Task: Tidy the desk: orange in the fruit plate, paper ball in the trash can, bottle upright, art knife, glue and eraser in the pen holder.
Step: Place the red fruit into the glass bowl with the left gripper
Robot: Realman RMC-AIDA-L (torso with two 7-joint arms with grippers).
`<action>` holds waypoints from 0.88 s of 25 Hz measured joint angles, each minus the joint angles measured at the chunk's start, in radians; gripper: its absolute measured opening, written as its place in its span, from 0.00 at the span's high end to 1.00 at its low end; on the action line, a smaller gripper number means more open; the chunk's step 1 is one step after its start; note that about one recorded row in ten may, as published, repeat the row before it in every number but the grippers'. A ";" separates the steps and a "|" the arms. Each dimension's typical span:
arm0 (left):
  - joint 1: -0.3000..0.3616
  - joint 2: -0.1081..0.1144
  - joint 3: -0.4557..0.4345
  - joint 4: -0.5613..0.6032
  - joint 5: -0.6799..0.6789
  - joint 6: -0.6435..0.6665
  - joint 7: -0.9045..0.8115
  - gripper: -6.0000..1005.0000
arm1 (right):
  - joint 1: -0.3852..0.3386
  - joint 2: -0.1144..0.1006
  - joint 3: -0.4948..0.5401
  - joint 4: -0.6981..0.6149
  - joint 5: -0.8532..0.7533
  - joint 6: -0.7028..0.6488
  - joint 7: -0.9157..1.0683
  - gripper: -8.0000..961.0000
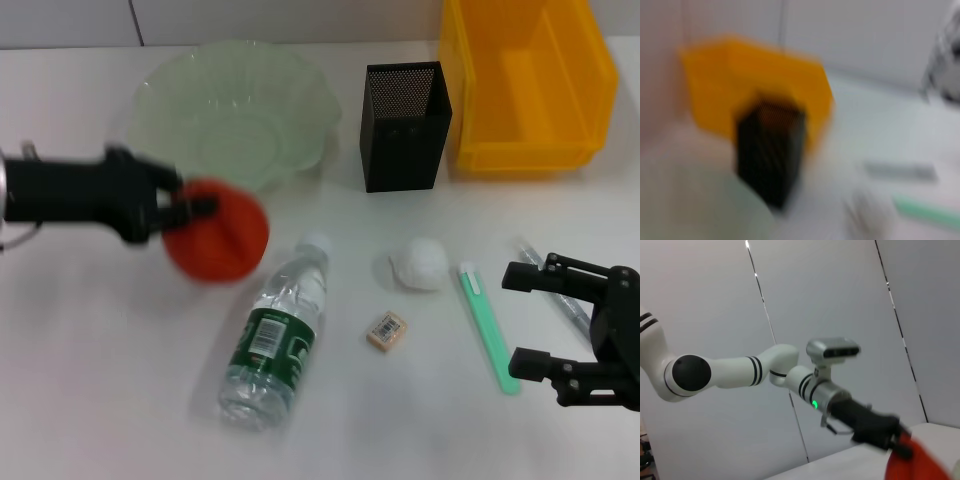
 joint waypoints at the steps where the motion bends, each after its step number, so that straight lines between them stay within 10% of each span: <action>1: 0.000 0.004 -0.052 -0.006 -0.101 -0.018 0.006 0.79 | 0.000 0.000 0.000 0.001 0.001 0.001 0.000 0.13; 6: -0.009 -0.001 -0.101 -0.027 -0.197 -0.069 0.022 0.81 | 0.013 0.000 0.001 0.032 0.003 0.009 -0.010 0.13; 7: -0.033 -0.012 -0.099 -0.096 -0.384 -0.210 0.059 0.81 | 0.015 0.000 0.001 0.036 0.003 0.011 -0.012 0.13; 22: -0.101 -0.019 -0.075 -0.293 -0.522 -0.549 0.211 0.76 | 0.024 0.001 0.006 0.092 0.004 0.036 -0.039 0.13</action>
